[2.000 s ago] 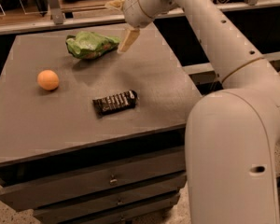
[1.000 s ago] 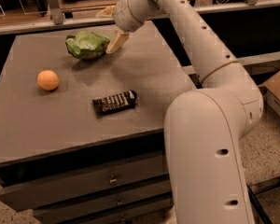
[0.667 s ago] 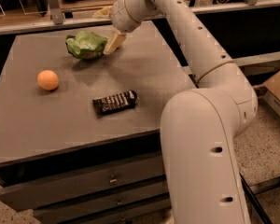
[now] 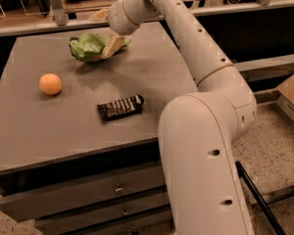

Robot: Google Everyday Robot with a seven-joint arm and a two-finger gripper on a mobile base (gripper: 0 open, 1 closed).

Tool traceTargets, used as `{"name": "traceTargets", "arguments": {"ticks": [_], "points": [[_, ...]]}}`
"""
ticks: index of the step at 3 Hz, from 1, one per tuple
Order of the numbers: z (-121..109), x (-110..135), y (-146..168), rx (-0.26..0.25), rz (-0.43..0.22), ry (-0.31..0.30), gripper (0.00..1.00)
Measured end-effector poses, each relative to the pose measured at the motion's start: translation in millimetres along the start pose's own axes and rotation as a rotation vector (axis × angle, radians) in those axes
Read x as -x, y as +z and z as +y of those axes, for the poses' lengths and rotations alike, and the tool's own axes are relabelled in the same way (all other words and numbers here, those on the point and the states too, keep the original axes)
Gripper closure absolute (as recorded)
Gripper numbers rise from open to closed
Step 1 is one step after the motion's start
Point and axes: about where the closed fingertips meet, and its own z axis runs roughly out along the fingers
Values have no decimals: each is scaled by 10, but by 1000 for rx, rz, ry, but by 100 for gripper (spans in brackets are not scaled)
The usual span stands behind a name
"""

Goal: Move green rice chip bag near rxbar chocolate

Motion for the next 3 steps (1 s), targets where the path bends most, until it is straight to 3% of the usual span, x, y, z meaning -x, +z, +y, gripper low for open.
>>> {"name": "traceTargets", "arguments": {"ticks": [2,3], "points": [[79,-19,208,46,-9,-2,26],[111,-41,254,57,-13,6,40]]}}
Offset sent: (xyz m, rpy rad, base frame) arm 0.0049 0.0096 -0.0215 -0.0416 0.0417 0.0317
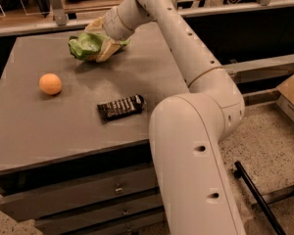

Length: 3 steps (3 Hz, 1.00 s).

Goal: Move green rice chip bag near rxbar chocolate

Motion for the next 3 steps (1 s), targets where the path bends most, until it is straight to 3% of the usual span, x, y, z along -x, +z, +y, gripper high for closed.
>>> {"name": "traceTargets", "arguments": {"ticks": [2,3], "points": [[-32,2,-91,-28,-20,20,87],[-96,-57,-302,-82,-11,44,100]]}}
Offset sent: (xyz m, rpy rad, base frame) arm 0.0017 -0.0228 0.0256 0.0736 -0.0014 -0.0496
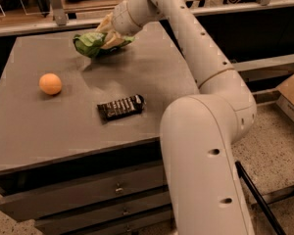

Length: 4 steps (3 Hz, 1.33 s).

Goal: Move green rice chip bag near rxbar chocolate

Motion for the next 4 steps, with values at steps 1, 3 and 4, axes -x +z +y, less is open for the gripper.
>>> {"name": "traceTargets", "arguments": {"ticks": [1,3,4], "points": [[-142,-114,-590,-124,63,3,100],[-92,140,-1467,-261,173,-29,100],[-34,168,-1386,-242,170,-30,100]]}}
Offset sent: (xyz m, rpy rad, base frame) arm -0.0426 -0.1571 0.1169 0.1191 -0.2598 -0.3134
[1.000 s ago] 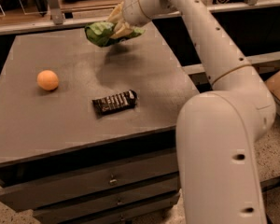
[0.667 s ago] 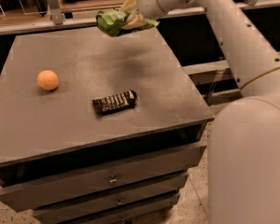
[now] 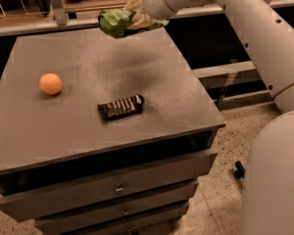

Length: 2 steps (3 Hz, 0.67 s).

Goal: Move green rice chip bag near rxbar chocolate

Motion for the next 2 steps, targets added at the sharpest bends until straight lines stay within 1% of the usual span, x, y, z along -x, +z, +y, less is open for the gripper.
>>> {"name": "traceTargets", "arguments": {"ticks": [1,2], "points": [[34,-15,39,8,0,-10,100],[207,131,0,23,-34,-52,100]]}}
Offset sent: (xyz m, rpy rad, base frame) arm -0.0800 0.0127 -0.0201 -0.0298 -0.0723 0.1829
